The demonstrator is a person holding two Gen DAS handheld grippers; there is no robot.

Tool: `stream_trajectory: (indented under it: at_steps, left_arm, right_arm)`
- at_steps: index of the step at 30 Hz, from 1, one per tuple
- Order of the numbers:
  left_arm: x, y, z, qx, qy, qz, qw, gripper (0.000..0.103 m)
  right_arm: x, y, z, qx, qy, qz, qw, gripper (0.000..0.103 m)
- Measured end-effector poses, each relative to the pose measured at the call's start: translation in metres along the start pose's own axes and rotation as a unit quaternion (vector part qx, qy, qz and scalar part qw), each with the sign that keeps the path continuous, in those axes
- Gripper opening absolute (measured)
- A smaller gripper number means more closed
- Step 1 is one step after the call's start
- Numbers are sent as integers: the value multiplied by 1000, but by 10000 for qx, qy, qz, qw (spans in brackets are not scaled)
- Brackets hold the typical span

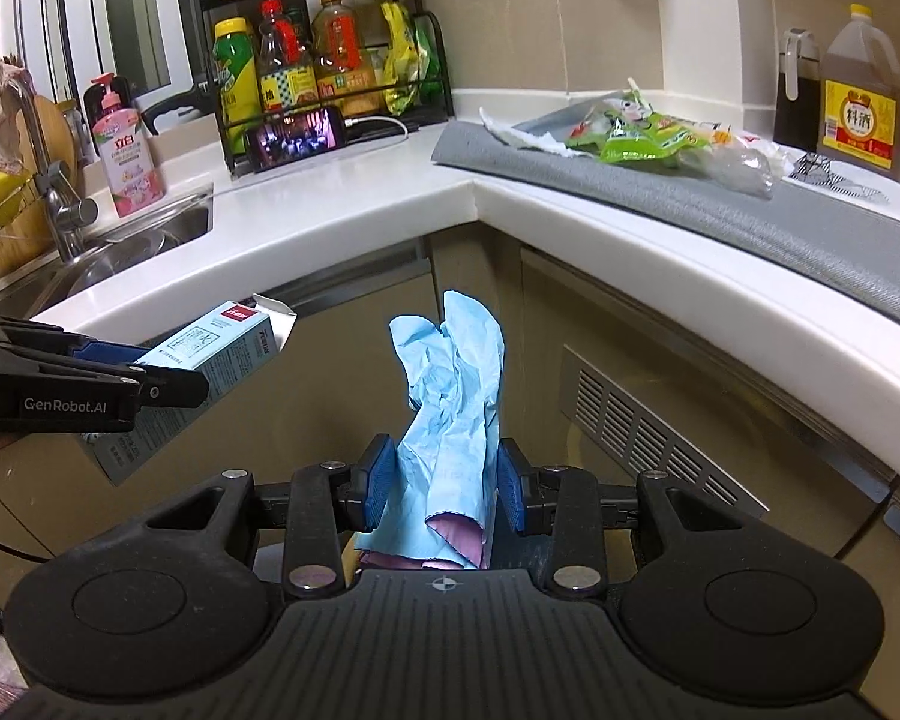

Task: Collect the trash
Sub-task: 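Carry the carton and blue glove down over the trash bin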

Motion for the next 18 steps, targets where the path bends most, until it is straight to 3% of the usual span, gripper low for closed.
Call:
stream_trajectory:
  at_steps: [18]
  left_arm:
    - [24,7,-8,131,8,351,9993,43]
  right_arm:
    - [17,8,-2,-14,-48,293,9996,40]
Point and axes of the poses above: each gripper's, at about its wrist camera, not at the fingertips, and x roughly the way its jaws point, z to its left, y to its underside, the point moved 10 cm from there along x, roughly the way its jaws point, and after that the axes turned 9 degrees about -x, right-handed, at the moved point
